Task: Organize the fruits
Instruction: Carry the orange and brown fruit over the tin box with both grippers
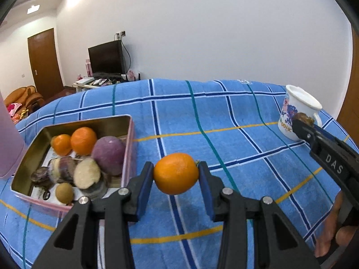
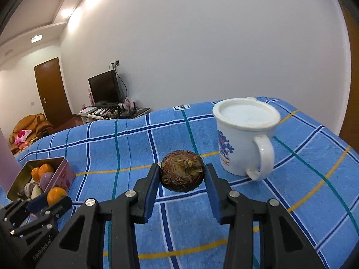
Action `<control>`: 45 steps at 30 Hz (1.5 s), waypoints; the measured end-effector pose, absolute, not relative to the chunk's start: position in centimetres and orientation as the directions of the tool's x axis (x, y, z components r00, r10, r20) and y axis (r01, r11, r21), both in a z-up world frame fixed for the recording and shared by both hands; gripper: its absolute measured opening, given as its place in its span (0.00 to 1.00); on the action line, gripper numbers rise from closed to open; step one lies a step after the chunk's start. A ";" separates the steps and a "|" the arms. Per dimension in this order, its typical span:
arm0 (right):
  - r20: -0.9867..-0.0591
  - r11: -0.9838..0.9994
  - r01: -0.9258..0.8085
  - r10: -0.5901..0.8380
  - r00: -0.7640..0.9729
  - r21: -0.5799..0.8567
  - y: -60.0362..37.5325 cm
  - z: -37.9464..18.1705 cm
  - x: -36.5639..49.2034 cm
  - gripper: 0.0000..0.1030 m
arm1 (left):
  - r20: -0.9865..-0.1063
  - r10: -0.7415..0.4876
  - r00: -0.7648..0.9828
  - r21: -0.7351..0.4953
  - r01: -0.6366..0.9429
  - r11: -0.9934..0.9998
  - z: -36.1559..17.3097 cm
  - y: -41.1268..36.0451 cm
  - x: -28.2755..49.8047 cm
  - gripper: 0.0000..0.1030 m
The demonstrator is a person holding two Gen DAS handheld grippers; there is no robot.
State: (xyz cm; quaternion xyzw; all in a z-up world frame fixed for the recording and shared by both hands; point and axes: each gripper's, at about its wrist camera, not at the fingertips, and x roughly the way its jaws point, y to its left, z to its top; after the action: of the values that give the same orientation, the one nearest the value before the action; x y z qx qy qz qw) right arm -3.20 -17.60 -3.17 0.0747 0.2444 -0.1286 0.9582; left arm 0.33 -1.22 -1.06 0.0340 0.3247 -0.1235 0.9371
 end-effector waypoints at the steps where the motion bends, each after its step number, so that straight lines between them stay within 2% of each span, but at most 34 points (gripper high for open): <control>1: -0.481 0.955 0.287 -0.218 0.849 0.073 -17.4 -3.1 -3.5 0.41 | -0.614 -0.209 0.761 -0.016 0.253 0.967 -1.0 -1.1 0.1 0.41; 9: -0.428 0.949 0.313 -0.274 0.861 0.022 -15.7 -2.5 -5.3 0.41 | -0.588 -0.195 0.785 -0.013 0.232 0.973 -0.6 0.6 -1.2 0.41; 24: -0.424 0.961 0.276 -0.250 0.870 0.000 -12.3 -2.5 -6.1 0.41 | -0.555 -0.171 0.814 0.038 0.230 0.972 -0.4 2.1 -2.6 0.41; 32: -0.400 0.967 0.253 -0.244 0.884 -0.031 -9.8 -2.4 -6.3 0.41 | -0.530 -0.244 0.812 -0.012 0.281 0.960 0.0 3.3 -3.3 0.41; 40: -0.372 0.960 0.272 -0.275 0.887 -0.062 -8.7 -2.2 -6.9 0.41 | -0.506 -0.292 0.811 -0.007 0.335 0.942 0.8 3.2 -4.0 0.41; 45: -0.365 0.961 0.270 -0.273 0.890 -0.059 -8.0 -2.1 -6.6 0.41 | -0.459 -0.272 0.846 0.031 0.321 0.946 1.9 4.8 -4.2 0.41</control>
State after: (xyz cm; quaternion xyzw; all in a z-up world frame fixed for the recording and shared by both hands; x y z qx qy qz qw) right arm -6.65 -8.02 -2.12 -0.0034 0.1880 -0.1396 0.9722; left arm -4.16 4.78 1.91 0.0535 0.2308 -0.1546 0.9591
